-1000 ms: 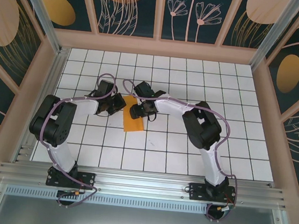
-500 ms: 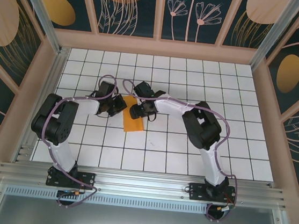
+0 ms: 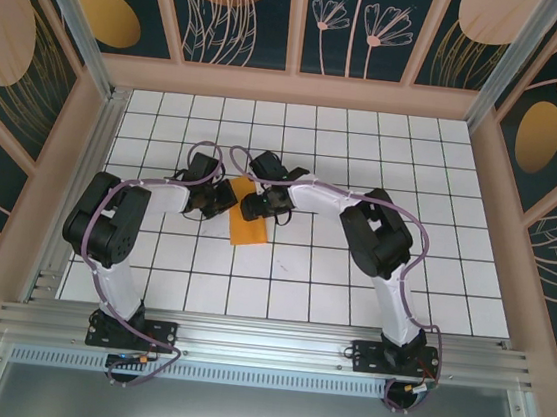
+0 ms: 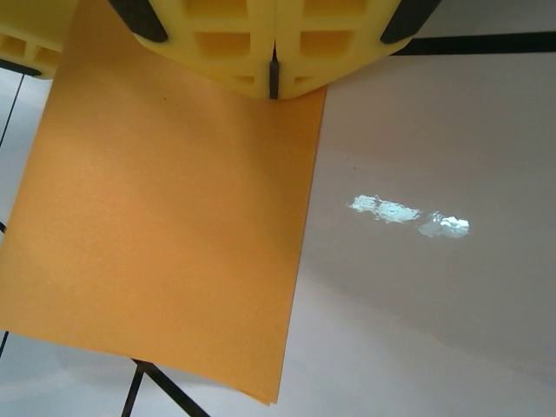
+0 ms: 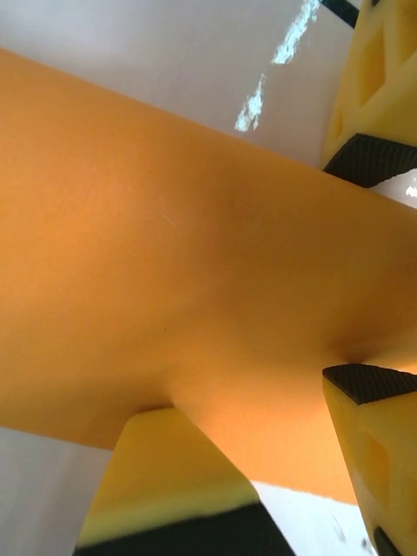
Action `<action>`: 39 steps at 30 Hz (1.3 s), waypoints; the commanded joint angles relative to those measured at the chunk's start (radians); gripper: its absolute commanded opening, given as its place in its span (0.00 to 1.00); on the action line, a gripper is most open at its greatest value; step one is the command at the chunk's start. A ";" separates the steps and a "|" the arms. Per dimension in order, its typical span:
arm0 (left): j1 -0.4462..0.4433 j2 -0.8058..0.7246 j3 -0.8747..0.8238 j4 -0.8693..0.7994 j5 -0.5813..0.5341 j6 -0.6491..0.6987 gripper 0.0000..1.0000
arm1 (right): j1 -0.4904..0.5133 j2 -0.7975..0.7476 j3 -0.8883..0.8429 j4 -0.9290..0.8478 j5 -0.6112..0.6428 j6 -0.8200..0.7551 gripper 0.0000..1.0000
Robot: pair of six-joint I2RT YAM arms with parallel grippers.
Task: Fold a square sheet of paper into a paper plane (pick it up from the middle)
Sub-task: Hold the square sheet of paper at the center of the table, then first fold in half a square sheet of paper at the center of the table.
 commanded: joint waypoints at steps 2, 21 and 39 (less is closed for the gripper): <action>-0.001 0.055 -0.022 -0.135 -0.089 0.036 0.00 | -0.057 -0.045 -0.051 0.077 -0.039 0.093 0.68; -0.004 0.089 -0.025 -0.128 -0.102 0.042 0.00 | -0.055 -0.062 0.023 0.099 -0.169 0.215 0.23; -0.005 0.100 -0.030 -0.159 -0.141 0.057 0.00 | -0.080 0.057 0.020 0.070 -0.213 0.218 0.20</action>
